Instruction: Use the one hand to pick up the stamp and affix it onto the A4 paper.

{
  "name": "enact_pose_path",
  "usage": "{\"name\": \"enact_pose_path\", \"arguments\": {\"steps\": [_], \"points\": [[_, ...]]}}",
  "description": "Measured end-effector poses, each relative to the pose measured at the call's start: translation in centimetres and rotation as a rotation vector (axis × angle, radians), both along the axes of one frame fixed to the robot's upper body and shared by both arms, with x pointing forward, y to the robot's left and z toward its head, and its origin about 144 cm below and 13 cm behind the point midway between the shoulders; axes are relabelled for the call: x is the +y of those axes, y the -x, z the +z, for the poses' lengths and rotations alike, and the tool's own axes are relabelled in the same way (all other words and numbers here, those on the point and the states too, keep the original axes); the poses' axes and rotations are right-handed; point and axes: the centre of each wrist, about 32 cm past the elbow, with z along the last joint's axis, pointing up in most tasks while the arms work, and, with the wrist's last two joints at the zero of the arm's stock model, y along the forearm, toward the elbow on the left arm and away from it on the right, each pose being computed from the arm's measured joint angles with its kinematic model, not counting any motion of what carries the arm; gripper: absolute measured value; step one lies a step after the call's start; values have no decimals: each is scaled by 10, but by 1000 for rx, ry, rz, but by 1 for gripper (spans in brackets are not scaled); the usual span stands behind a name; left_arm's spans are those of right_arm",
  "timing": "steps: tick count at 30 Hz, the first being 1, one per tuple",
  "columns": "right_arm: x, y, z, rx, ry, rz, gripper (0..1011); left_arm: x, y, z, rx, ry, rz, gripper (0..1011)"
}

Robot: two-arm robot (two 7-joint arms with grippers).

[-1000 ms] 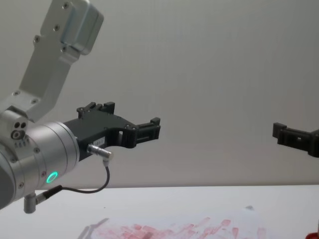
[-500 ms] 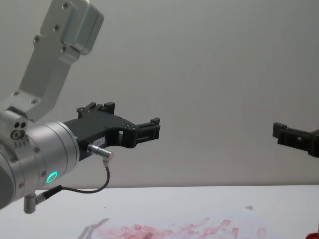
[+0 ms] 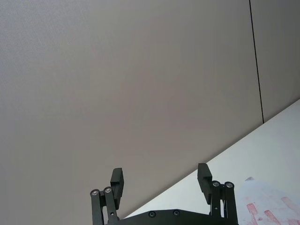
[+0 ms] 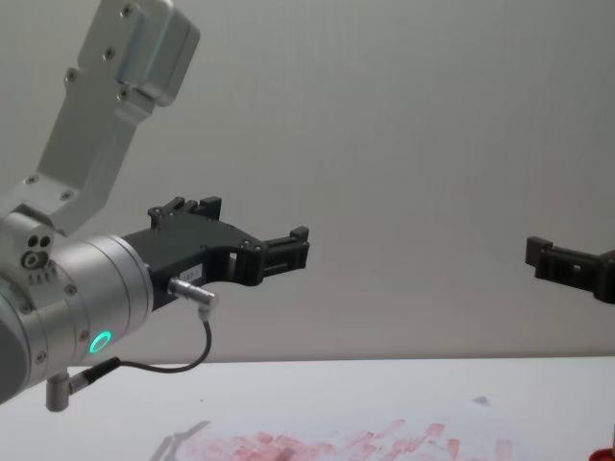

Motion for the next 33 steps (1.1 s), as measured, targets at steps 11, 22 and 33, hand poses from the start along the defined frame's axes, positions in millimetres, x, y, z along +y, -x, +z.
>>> {"name": "enact_pose_path", "arguments": {"steps": [11,22,33], "points": [[0,0,0,0,0,0,1001,0,0,0,0,0,0,1001],[-3,3,-1,6,2,-8,1001,0,0,0,0,0,0,1001],[-25,28,-8,64,2,-90,1001,0,0,0,0,0,0,1001]]}}
